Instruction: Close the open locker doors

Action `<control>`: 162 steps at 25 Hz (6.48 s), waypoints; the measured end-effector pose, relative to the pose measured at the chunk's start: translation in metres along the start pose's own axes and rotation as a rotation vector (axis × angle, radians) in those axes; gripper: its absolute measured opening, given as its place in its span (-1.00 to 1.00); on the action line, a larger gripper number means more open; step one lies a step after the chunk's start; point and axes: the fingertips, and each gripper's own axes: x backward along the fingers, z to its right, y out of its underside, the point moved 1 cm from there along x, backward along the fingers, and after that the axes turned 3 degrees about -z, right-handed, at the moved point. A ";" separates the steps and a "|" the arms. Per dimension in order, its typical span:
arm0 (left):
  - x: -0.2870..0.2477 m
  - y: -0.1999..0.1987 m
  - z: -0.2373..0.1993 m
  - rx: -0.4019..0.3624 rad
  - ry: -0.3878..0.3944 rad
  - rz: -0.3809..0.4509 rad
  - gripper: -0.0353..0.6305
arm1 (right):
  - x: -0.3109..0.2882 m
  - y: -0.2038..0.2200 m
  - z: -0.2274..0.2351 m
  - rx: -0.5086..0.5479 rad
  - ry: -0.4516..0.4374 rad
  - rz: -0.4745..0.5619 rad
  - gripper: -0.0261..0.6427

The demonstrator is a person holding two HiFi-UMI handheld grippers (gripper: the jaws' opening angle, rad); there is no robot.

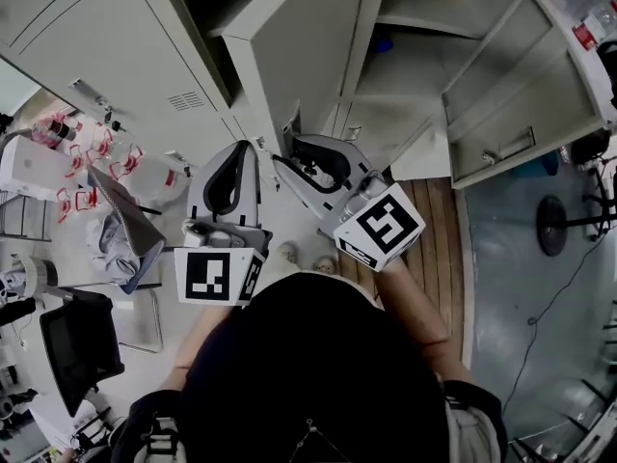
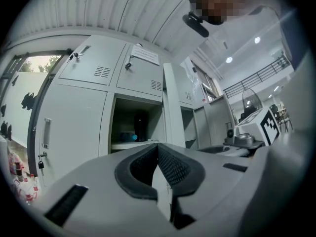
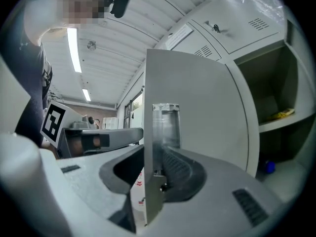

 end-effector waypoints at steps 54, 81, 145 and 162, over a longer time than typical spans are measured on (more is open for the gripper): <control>-0.049 0.040 -0.143 0.085 0.018 0.046 -0.88 | -0.172 -0.003 0.054 0.009 0.323 -0.028 -0.61; -0.062 0.047 -0.170 0.106 -0.010 0.036 -0.88 | -0.206 -0.001 0.088 0.013 0.365 -0.030 -0.67; -0.097 0.000 0.142 0.078 0.585 0.103 -0.88 | 0.171 -0.034 0.112 0.136 1.029 0.109 -0.92; -0.128 -0.054 0.364 0.047 0.428 0.089 -0.88 | 0.373 -0.048 0.172 0.109 0.788 0.024 -0.92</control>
